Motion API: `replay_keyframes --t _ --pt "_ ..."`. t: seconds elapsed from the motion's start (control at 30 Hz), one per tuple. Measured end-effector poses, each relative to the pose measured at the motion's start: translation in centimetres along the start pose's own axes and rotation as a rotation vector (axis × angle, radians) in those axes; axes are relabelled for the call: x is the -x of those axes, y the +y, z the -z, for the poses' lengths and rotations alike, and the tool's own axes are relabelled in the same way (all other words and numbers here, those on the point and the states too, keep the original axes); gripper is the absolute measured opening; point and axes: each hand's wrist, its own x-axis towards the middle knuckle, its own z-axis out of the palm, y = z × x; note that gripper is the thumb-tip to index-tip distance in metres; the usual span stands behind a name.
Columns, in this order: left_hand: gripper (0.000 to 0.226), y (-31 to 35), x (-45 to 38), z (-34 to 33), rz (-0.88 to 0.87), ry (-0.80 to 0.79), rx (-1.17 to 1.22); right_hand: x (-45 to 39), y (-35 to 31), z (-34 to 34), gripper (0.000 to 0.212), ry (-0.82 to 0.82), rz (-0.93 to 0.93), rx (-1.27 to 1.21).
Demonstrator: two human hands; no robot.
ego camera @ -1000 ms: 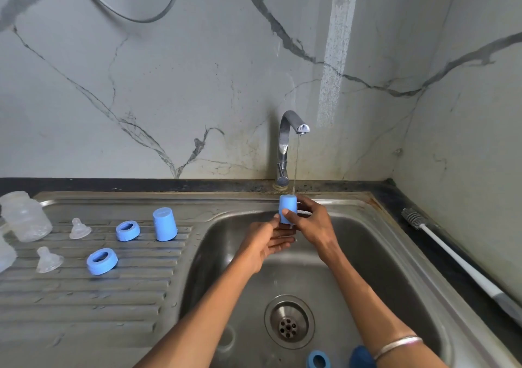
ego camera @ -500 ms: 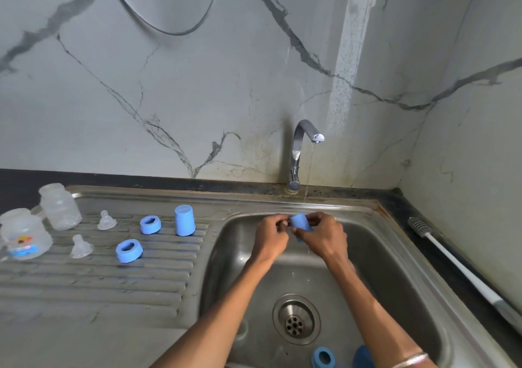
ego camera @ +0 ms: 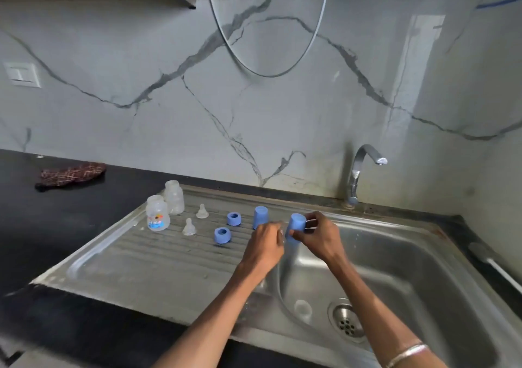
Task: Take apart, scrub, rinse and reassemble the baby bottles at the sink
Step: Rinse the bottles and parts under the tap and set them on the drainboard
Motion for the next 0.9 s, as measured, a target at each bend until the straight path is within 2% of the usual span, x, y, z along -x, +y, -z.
replay_keyframes --t 0.07,0.2,0.4,0.63,0.77,0.83,0.9 --pt "0.023 -1.7 0.7 2.3 0.022 0.016 -0.043 -0.1 -1.4 -1.9 0.044 -0.035 0.024 -0.012" --pt "0.034 -5.3 2.6 6.7 0.082 0.089 -0.105 0.1 -3.7 -6.0 0.040 -0.116 0.046 0.019" --pt "0.041 -8.9 3.6 9.6 0.111 0.117 -0.097 0.0 -4.3 -9.0 0.046 -0.173 0.009 0.098" --pt "0.031 -9.6 3.7 8.4 0.106 0.095 -0.086 -0.5 -3.5 -10.1 0.048 -0.166 0.007 0.077" --pt "0.046 -8.4 3.9 7.1 0.024 0.115 -0.074 -0.8 -2.4 -8.9 0.059 -0.212 0.008 0.021" --pt "0.049 -7.5 3.8 6.4 -0.032 0.124 -0.061 -1.0 -1.6 -7.3 0.052 -0.182 0.003 -0.006" --pt "0.047 -6.6 3.6 5.6 -0.067 0.102 -0.062 -1.1 -0.5 -5.1 0.035 -0.150 0.014 0.029"
